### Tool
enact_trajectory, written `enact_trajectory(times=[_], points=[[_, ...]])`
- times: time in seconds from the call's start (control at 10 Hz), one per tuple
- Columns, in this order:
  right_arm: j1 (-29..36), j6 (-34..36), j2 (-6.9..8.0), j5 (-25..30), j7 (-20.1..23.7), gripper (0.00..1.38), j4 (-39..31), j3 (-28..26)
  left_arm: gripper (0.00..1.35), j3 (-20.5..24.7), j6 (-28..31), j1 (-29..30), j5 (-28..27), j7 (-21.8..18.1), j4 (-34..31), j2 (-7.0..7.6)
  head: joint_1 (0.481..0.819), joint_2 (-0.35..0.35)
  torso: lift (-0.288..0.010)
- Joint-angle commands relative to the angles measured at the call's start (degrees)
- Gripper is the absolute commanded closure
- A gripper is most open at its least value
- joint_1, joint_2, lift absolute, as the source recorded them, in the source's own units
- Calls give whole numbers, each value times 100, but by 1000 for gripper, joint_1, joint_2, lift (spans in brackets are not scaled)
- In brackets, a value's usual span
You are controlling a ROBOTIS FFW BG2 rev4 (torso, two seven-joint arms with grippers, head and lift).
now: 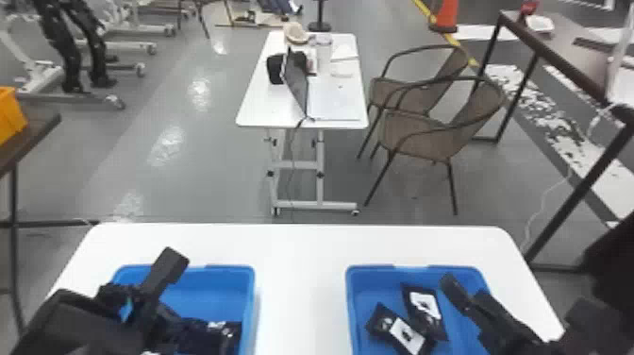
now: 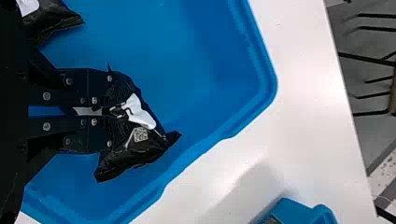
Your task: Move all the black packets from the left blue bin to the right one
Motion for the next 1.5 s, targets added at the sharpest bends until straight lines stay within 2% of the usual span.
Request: enact_trajectory(times=[0.0,0.3,0.5,0.6,0.7,0.8,1.0,1.4], points=[[-3,0,23,-17,10,209,14,2,1124,161,14,245,195,5,-567,-41,695,-26,0],[-100,0,23,-26,151,209,129,46,1124,240,-135,474,520,5,-1165,-120,695,-30,0],[-197,0,23,-17,309,209,190,82,1119,64,-601,377,1320,216,-1358,-120,695,-35,0],[-302,0,23,10,423,209,225,90,1115,-103,-952,271,1715,479,-1358,-112,695,-49,0],[-425,-35,23,45,555,209,269,134,1087,-323,-1348,122,2137,804,-1323,-94,695,-69,0],[-557,-185,23,80,652,209,357,222,1076,-569,-1673,-80,2366,954,-1218,-94,695,-87,0],[-856,-431,23,106,819,209,586,460,1076,-1096,-1928,-397,2788,1262,-1024,-85,695,-116,0],[-1278,-949,23,177,942,213,823,1013,1075,-1870,-2350,-968,3157,1393,-242,-305,695,-163,0]])
